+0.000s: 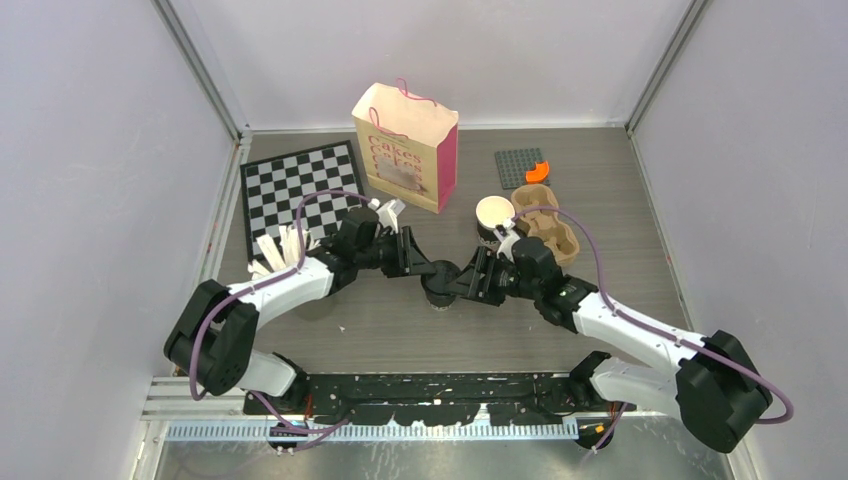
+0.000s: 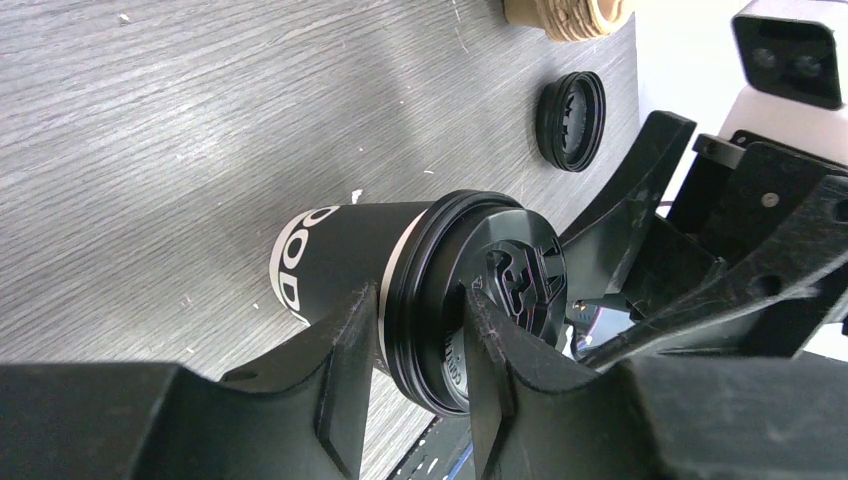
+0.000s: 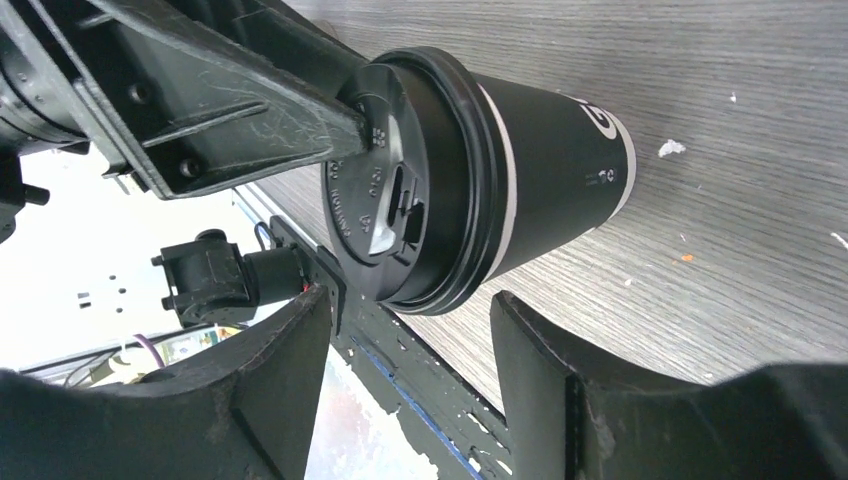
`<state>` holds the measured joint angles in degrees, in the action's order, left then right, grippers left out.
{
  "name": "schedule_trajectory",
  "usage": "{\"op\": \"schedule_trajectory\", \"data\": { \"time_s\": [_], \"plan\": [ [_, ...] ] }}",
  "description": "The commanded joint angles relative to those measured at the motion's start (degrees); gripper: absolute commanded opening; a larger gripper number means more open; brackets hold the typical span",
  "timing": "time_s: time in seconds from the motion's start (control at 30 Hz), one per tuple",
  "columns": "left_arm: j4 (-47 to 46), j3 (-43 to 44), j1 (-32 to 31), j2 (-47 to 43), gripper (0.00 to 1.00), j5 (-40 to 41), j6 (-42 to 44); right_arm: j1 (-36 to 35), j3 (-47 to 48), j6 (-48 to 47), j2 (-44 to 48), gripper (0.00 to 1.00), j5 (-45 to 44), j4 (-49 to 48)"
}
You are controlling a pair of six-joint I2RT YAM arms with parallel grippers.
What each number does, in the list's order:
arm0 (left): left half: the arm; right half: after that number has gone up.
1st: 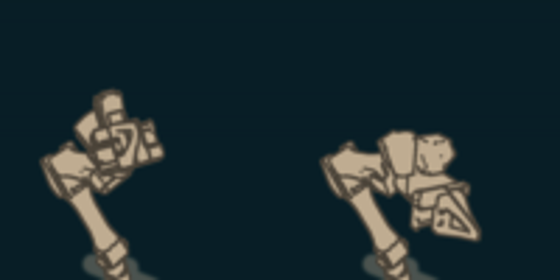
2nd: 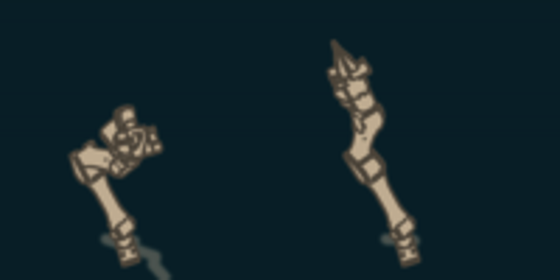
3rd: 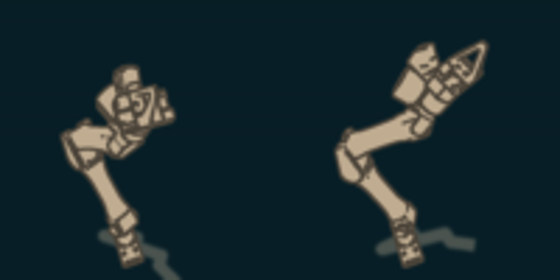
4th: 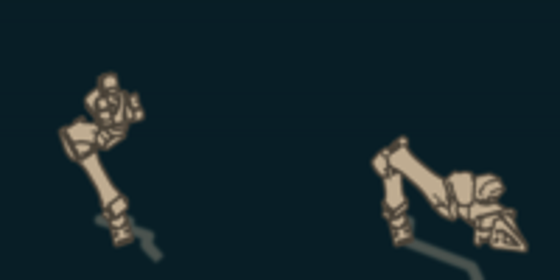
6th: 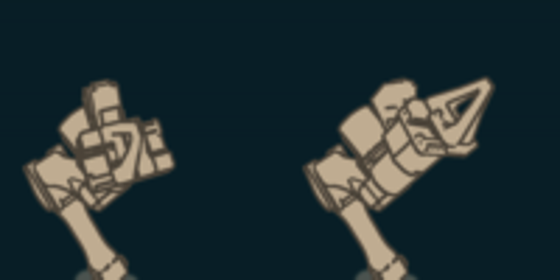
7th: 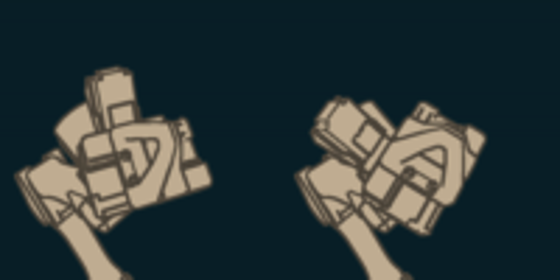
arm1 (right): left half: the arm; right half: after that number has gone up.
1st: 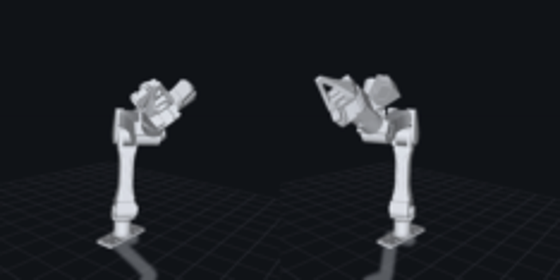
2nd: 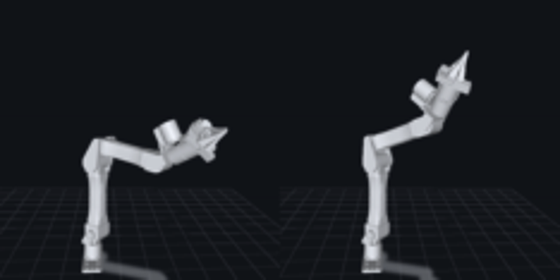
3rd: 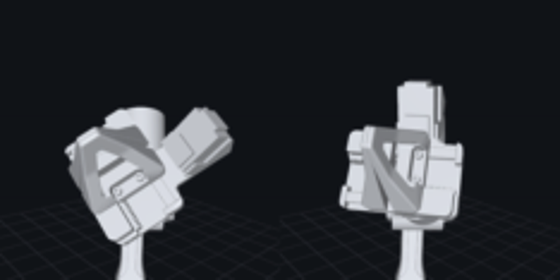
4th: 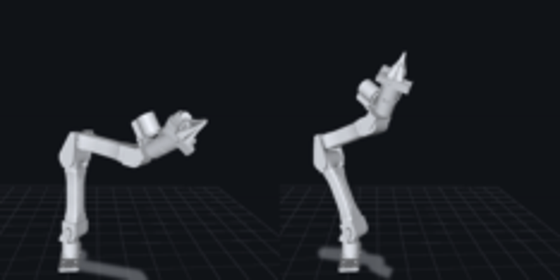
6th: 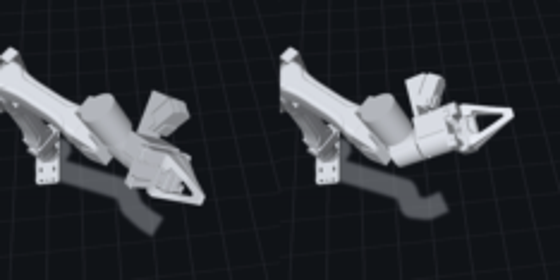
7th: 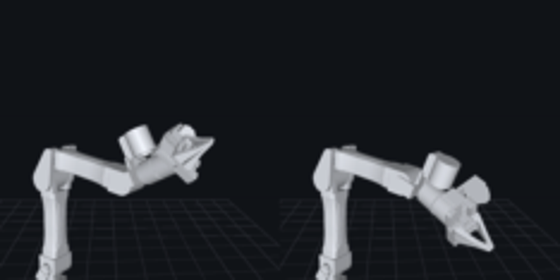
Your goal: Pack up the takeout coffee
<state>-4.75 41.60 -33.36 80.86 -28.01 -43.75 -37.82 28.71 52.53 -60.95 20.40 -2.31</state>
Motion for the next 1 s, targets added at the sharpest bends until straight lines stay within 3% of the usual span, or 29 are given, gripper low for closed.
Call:
{"op": "schedule_trajectory", "data": {
  "time_s": [0.0,0.27,0.67,0.87,0.97],
  "plan": [
    [5.83,-1.87,-0.65,2.59,0.37,4.84,1.60,-0.37,-1.04,2.17,-1.60,0.63,-0.74,-4.95],
    [6.33,-1.96,-0.71,2.64,0.37,5.55,2.02,-0.34,-5.50,5.05,-4.54,0.50,-0.58,-12.97],
    [6.30,-2.23,-0.66,3.95,0.36,5.75,2.74,-0.33,-13.80,7.62,-7.15,0.38,-8.40,-18.69],
    [5.56,-2.15,-0.71,4.30,0.36,4.62,3.33,-0.33,-15.07,7.33,-8.31,0.37,-7.96,-21.80],
    [5.02,-1.86,-0.66,4.15,0.36,2.84,3.70,-0.37,-11.40,5.24,-4.99,0.39,-6.21,-17.75]
  ]
}}
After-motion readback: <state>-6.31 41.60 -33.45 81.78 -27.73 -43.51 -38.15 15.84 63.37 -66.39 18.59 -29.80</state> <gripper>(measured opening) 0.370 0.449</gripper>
